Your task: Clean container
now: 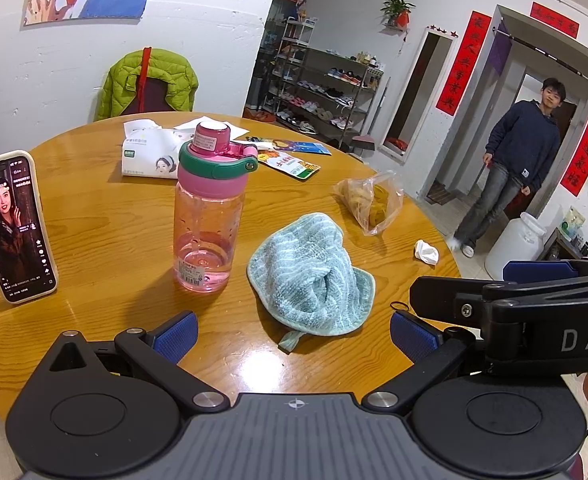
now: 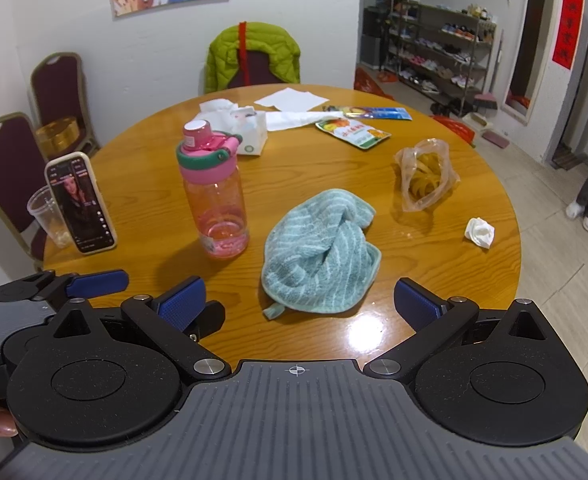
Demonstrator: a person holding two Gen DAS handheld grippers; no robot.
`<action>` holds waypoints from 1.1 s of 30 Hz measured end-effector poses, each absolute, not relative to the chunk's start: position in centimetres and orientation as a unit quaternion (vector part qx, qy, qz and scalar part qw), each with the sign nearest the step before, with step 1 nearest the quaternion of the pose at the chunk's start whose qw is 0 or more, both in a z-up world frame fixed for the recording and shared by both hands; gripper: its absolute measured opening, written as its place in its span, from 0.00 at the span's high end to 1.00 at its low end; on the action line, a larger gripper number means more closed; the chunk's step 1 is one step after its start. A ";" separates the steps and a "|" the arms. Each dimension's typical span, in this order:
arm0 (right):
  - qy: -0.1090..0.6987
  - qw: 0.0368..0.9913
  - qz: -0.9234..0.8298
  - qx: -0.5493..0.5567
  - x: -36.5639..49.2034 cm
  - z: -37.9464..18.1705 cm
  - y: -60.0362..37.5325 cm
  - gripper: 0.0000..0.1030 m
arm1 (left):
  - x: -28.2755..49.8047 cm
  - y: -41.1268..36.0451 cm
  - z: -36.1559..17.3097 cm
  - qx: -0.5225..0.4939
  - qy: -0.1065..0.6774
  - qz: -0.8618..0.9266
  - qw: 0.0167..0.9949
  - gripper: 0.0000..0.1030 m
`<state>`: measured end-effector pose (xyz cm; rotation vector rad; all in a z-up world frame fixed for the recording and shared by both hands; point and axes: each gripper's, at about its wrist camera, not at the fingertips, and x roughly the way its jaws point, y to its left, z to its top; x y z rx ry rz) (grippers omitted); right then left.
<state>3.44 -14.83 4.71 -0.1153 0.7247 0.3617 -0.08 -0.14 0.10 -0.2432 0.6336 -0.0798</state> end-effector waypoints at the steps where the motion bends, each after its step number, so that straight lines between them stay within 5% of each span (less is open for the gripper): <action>1: 0.354 0.917 0.176 -0.056 3.4 4.6 -14.8 0.00 | -0.1 -0.2 0.1 -0.119 0.311 -0.039 0.942 0.01; 33: 0.385 0.904 0.181 -0.050 5.2 2.4 -13.7 0.00 | 0.8 0.8 -1.7 -0.129 0.346 -0.025 0.929 0.01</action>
